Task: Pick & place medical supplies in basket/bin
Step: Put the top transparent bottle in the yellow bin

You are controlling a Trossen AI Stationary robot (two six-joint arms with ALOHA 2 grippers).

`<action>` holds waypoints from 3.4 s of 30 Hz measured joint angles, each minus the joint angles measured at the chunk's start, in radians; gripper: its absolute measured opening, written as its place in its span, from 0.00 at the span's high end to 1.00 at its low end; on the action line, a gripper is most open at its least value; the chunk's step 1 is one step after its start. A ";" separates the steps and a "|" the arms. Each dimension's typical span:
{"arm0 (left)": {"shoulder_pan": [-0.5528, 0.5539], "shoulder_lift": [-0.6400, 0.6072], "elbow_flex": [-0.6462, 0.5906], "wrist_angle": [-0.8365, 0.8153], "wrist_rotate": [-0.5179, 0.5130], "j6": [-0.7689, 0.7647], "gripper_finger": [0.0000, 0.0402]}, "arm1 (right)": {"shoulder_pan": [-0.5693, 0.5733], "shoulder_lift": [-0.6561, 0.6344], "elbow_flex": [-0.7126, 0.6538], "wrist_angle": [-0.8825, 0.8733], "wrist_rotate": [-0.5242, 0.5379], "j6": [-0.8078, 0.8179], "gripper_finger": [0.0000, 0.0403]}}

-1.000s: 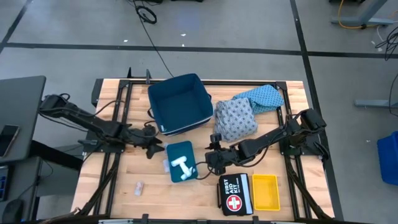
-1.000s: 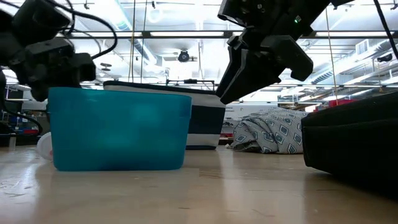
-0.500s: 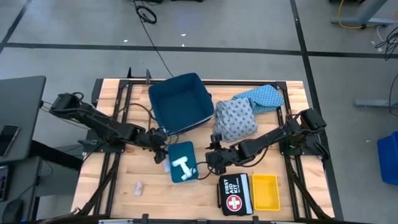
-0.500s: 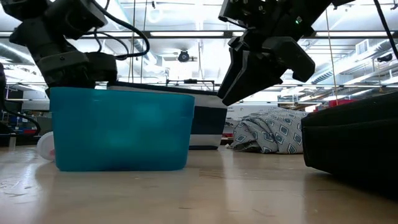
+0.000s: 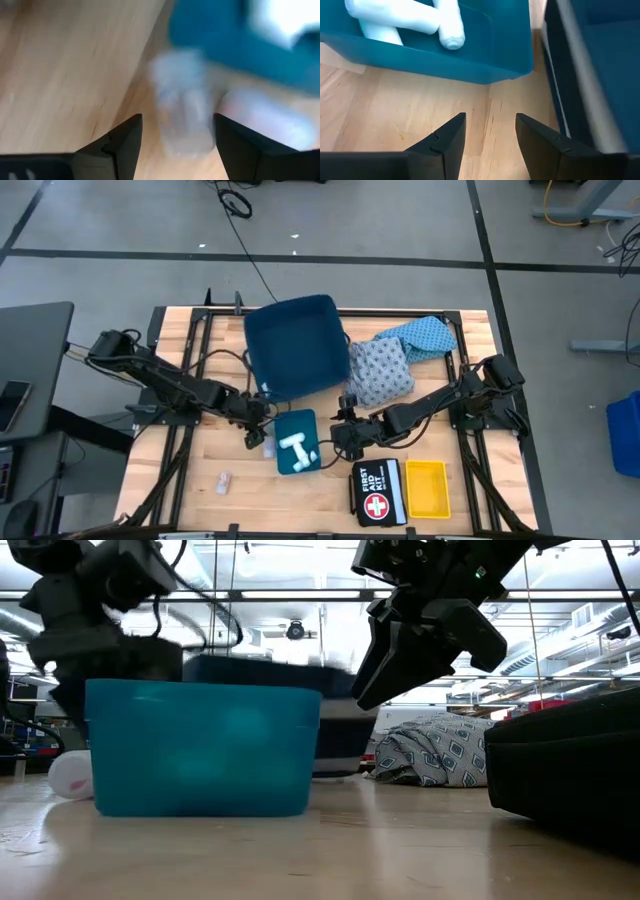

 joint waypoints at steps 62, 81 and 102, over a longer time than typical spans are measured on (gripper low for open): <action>-0.006 -0.025 0.108 -0.189 -0.149 0.606 0.32 | 0.000 0.000 0.000 0.016 0.051 -0.027 0.55; -0.072 0.067 0.151 -0.105 -0.100 0.729 0.32 | 0.000 0.000 0.000 0.023 0.051 -0.031 0.55; -0.072 0.109 0.151 -0.105 -0.177 0.698 0.65 | 0.000 0.000 0.000 0.030 0.051 -0.031 0.55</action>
